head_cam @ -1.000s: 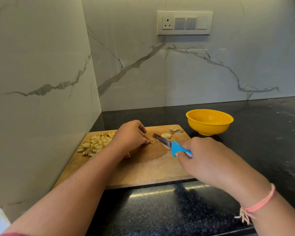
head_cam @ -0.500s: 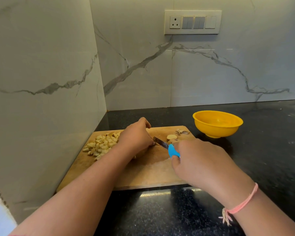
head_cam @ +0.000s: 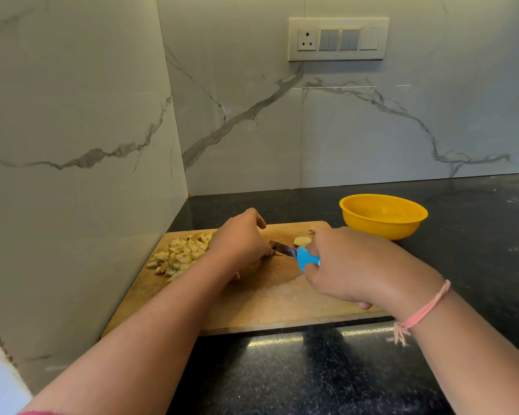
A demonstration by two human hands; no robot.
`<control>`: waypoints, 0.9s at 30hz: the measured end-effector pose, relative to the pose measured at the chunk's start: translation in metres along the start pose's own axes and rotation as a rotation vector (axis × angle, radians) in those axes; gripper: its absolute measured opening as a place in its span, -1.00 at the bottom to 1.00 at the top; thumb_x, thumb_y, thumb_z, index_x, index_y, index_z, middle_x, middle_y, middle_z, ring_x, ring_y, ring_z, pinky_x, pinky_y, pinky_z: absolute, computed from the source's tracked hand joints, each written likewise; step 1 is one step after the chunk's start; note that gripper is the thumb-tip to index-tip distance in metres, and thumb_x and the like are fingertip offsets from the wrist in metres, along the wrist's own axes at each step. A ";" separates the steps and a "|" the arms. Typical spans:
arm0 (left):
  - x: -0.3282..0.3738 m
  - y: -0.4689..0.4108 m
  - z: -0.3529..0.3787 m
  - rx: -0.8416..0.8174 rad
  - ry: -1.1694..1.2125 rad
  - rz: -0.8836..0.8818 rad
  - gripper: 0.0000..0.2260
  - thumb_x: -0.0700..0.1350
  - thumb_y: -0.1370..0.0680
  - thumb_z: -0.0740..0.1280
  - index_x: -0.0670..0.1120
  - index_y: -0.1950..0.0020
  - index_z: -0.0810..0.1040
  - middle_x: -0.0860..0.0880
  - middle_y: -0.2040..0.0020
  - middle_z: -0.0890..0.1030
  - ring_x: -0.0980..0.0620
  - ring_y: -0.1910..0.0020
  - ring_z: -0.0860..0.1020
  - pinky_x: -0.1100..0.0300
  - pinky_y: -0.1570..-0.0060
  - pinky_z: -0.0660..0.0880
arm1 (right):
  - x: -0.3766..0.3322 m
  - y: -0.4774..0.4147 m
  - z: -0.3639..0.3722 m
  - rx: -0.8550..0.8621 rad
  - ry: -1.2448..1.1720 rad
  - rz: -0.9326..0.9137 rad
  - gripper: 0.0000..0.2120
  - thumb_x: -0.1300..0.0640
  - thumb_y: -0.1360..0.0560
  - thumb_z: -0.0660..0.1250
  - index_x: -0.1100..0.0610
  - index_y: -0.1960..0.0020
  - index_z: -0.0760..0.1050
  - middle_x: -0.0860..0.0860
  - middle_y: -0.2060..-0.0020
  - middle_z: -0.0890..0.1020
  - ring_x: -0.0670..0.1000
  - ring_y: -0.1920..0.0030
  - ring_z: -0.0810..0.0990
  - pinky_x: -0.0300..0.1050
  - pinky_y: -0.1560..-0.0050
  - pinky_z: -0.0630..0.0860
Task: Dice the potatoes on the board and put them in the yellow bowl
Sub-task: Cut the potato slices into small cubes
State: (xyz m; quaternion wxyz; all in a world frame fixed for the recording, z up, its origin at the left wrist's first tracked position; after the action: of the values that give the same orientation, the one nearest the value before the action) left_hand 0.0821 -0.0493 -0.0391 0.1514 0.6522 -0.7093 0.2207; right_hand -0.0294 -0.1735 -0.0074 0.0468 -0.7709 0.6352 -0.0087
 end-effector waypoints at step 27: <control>0.018 0.004 0.019 -0.169 -0.286 0.279 -0.73 -0.13 -0.61 0.25 0.17 -0.22 0.54 0.06 -0.18 0.55 -0.02 -0.17 0.41 -0.04 -0.18 0.47 | 0.036 -0.016 -0.007 0.174 -0.697 0.157 -0.83 0.05 -0.60 0.15 0.11 -0.07 0.44 0.05 0.43 0.56 -0.10 0.63 0.46 -0.33 0.64 0.27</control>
State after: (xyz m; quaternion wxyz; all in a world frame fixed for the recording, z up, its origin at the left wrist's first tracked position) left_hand 0.0774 -0.0744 -0.0465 0.0712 0.5574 -0.8229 0.0843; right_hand -0.0076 -0.2067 -0.0005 0.3264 -0.6697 0.6351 0.2042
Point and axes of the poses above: each hand's wrist, its own y-axis away from the middle knuckle, its own z-axis out of the palm, x = y × z, the point moved 9 cm from there along -y, towards the middle knuckle
